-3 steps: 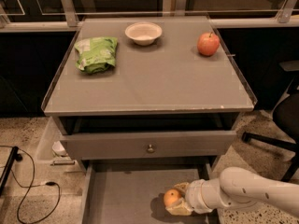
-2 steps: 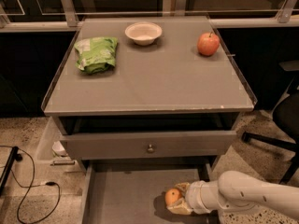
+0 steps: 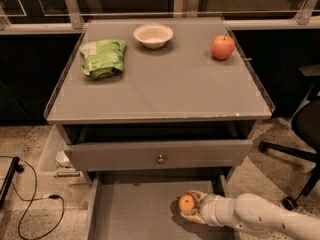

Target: Place orange into middle drawer

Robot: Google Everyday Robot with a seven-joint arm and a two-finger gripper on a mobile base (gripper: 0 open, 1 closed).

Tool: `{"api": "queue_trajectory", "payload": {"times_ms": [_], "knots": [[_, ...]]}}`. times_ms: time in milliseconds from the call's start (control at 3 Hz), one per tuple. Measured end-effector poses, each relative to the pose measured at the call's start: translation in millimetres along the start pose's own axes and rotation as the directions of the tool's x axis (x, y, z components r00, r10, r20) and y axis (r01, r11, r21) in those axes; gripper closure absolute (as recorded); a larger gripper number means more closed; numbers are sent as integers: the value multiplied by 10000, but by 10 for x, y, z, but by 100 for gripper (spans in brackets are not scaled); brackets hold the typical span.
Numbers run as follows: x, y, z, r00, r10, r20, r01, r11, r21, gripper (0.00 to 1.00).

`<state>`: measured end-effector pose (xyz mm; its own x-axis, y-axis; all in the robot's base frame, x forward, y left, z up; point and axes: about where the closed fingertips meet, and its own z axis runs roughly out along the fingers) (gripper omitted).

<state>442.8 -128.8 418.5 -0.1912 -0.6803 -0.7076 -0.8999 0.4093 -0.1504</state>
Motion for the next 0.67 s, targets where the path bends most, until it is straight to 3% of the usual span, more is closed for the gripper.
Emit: {"api": "queue_trajectory", "payload": {"times_ms": [333, 667], "knots": [[157, -83, 195, 9989, -410, 231, 404, 9989, 253, 100], [231, -12, 405, 9966, -759, 334, 763, 9970, -116, 100]]}}
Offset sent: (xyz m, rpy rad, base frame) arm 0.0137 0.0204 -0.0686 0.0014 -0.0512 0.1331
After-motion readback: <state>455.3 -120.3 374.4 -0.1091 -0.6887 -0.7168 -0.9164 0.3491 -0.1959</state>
